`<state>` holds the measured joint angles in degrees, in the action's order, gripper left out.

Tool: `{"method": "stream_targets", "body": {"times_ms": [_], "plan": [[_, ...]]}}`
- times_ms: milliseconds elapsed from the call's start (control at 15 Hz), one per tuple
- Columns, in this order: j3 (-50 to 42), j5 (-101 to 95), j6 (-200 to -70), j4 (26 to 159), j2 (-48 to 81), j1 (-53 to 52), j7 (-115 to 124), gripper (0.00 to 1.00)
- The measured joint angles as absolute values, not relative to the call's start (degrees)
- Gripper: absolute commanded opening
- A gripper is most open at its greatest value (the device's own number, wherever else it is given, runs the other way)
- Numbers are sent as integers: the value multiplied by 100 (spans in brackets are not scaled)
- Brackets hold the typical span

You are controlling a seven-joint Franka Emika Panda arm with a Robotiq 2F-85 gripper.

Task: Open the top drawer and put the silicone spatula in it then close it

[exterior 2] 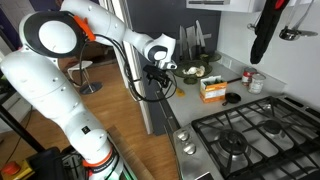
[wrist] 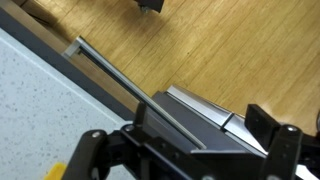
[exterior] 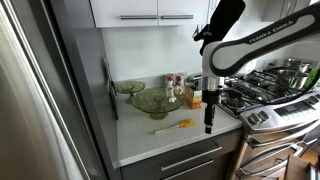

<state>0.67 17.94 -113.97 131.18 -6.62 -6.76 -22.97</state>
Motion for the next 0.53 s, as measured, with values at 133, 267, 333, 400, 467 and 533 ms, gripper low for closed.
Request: {"method": "stream_targets", "body": {"times_ms": [133, 267, 333, 400, 467, 533], "plan": [[140, 1636, -11936, 13529, -771, -671, -1846, 100], [184, 1639, -12665, 13988, -933, -664, -1451, 100], [204, 1639, -13060, 14220, -1017, -663, -1289, 100], [215, 1637, -13169, 14323, -1053, -665, -1261, 100], [216, 1637, -13159, 14310, -1051, -666, -1265, 100], [216, 1637, -13151, 14278, -1045, -666, -1265, 100]]}}
